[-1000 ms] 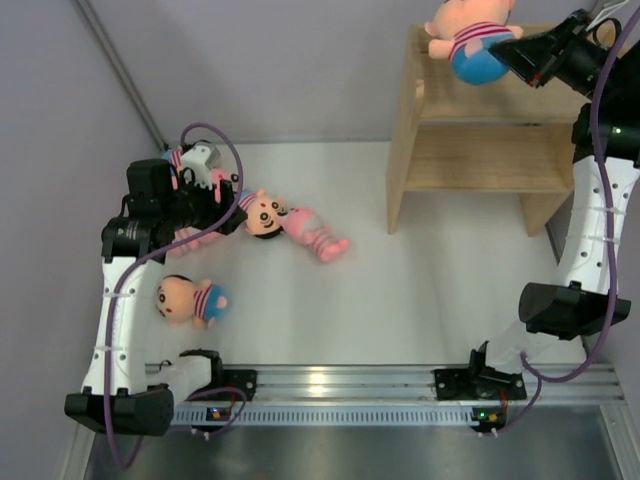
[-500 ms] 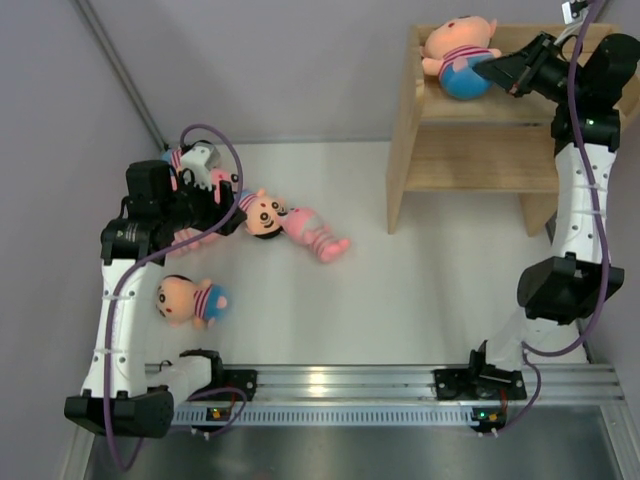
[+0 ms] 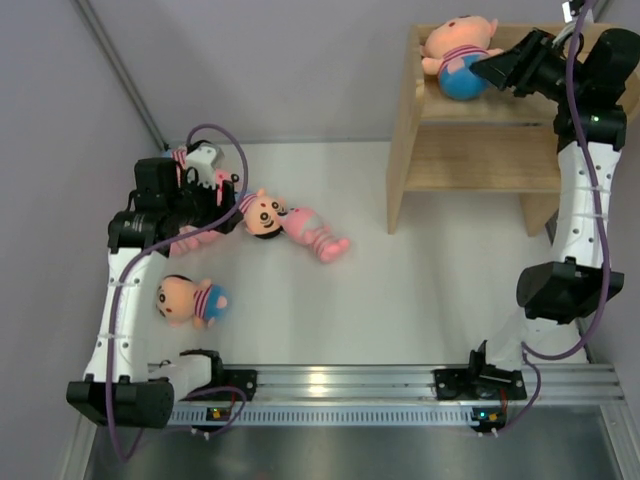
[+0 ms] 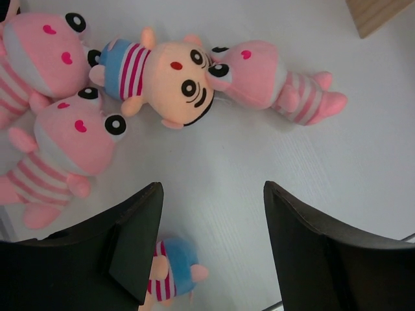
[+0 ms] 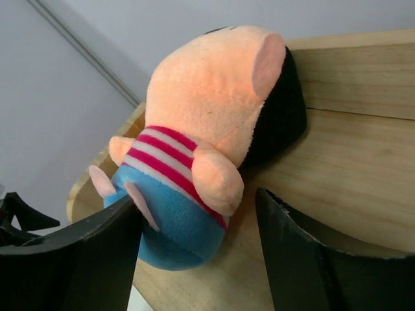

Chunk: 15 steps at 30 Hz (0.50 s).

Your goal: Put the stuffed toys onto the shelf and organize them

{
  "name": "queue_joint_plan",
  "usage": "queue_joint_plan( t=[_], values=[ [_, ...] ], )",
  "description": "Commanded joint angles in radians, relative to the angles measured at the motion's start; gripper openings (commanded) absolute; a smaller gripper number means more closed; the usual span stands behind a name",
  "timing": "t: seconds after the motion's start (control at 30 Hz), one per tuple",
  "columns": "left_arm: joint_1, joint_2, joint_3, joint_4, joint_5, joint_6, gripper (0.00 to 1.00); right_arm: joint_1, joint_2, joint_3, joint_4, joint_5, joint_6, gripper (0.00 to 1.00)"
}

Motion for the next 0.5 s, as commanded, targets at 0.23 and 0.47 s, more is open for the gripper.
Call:
queue_joint_plan(
  t=[0.23,0.47],
  values=[
    [-0.042,0.178,-0.035,0.17,-0.259,0.1,0.69,0.011,-0.124,-0.014,-0.163,0.273,-0.202,0.79],
    [-0.158,0.286,-0.073,0.268,-0.362,0.224,0.7,0.013,-0.163,-0.021,-0.142,0.316,-0.199,0.81]
  ],
)
